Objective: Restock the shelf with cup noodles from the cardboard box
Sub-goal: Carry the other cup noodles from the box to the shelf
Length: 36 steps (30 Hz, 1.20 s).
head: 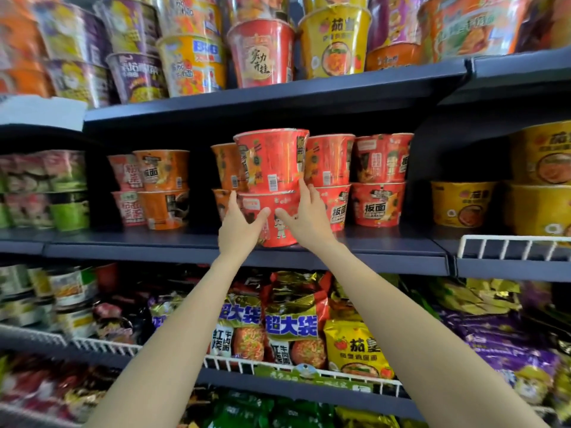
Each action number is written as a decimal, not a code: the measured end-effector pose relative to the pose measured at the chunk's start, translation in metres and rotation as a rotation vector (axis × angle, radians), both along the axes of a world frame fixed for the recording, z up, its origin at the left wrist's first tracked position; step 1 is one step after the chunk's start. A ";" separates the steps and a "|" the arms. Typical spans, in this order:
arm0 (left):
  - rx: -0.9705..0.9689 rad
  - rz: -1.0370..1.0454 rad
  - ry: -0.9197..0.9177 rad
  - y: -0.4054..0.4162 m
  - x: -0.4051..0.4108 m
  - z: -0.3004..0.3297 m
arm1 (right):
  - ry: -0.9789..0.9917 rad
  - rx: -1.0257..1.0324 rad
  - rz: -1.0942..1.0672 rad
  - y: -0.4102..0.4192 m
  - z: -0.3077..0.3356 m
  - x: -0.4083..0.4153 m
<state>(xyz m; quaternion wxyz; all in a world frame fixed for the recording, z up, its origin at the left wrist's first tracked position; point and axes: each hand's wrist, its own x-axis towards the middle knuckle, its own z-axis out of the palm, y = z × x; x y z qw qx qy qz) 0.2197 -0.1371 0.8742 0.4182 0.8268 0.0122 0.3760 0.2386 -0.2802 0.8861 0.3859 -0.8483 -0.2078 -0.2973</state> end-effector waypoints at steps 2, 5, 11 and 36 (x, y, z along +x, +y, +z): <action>0.032 0.010 -0.064 -0.006 -0.010 -0.009 | -0.113 -0.007 -0.028 -0.005 -0.013 -0.011; 0.090 -0.021 -0.249 -0.010 -0.035 -0.028 | -0.287 0.049 -0.007 -0.016 -0.035 -0.037; 0.304 -0.204 -0.733 0.001 -0.098 -0.101 | -0.433 0.069 -0.031 -0.035 -0.113 -0.107; -0.432 0.056 1.337 0.129 -0.250 -0.710 | 1.366 -0.298 -0.016 0.035 -0.711 -0.228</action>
